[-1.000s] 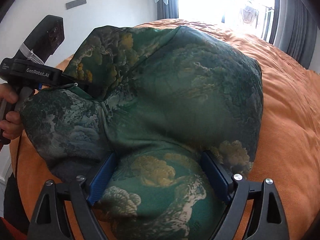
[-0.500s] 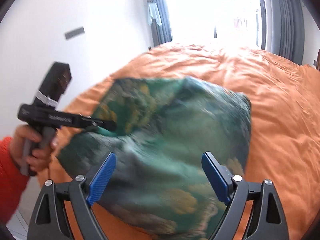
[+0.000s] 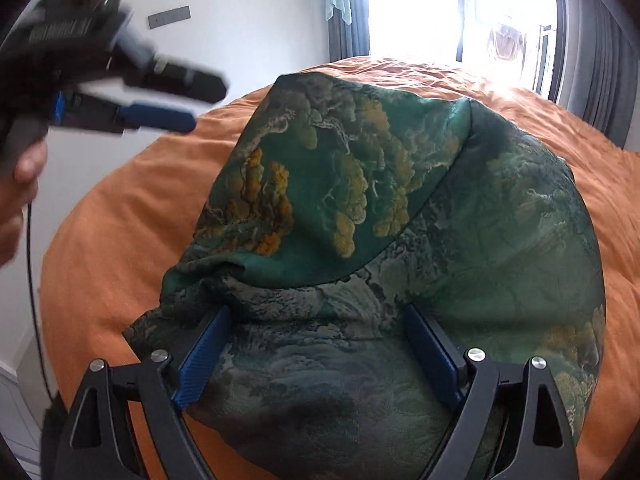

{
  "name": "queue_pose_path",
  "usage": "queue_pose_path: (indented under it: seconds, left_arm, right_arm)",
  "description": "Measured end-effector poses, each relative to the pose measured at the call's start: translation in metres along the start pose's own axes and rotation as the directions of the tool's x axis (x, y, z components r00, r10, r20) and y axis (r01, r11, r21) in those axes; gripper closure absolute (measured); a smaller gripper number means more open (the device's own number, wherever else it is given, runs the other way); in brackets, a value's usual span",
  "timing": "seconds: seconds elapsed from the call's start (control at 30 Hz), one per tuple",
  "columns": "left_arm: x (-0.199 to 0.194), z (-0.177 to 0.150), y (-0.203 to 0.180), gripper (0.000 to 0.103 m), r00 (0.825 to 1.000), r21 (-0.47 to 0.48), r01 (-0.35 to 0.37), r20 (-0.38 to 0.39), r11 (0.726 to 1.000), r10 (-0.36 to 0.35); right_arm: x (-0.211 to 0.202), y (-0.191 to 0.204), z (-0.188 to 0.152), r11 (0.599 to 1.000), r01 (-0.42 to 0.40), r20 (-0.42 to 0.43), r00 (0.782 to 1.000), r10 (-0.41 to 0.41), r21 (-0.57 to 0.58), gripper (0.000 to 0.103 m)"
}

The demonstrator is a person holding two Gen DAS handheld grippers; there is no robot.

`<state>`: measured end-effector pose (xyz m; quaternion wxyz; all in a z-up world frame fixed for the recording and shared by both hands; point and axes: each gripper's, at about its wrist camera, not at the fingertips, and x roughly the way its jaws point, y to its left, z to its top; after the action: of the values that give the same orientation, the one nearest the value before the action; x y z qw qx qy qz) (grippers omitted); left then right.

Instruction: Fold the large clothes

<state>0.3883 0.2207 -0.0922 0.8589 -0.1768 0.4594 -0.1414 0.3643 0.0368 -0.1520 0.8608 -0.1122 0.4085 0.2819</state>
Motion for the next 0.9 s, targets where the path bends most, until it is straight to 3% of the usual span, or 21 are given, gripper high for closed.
queue_pose_path:
  seconds: [0.1, 0.17, 0.23, 0.37, 0.63, 0.8, 0.9]
  left_arm:
    - [0.021, 0.008, -0.012, 0.048, 0.999, 0.0, -0.032, -0.018, 0.999, 0.032]
    - [0.04, 0.011, -0.012, 0.059, 0.985, 0.014, -0.171, -0.033, 0.985, 0.171]
    - [0.053, 0.012, -0.003, 0.062, 0.969, 0.005, -0.244, -0.048, 0.97, 0.244]
    - [0.079, 0.007, 0.032, 0.058, 0.972, -0.098, -0.22, -0.112, 0.971, 0.209]
    - [0.109, -0.003, 0.036, 0.053, 0.955, -0.049, -0.281, -0.117, 0.958, 0.274]
    - [0.114, -0.004, 0.058, 0.046, 0.972, -0.174, -0.21, -0.146, 0.962, 0.186]
    - [0.097, -0.003, 0.043, 0.045, 0.971, -0.123, -0.227, -0.11, 0.966, 0.214]
  right_arm:
    - [0.0, 0.011, -0.007, 0.999, 0.039, 0.025, 0.999, -0.038, -0.024, 0.013]
    - [0.0, 0.016, -0.01, 0.999, 0.046, 0.034, 0.998, -0.045, -0.021, 0.013]
    - [0.002, 0.014, -0.011, 0.999, 0.041, 0.038, 0.998, -0.04, -0.017, 0.013]
    - [0.012, 0.008, -0.007, 0.999, 0.024, 0.041, 0.999, -0.023, -0.022, 0.013]
    - [0.023, -0.004, -0.011, 1.0, 0.01, 0.039, 0.999, -0.01, -0.014, 0.013]
    - [0.029, -0.005, -0.01, 0.999, 0.023, 0.033, 0.999, -0.022, -0.025, 0.013]
    - [0.024, 0.001, -0.019, 0.999, 0.029, 0.034, 0.999, -0.028, -0.036, 0.013]
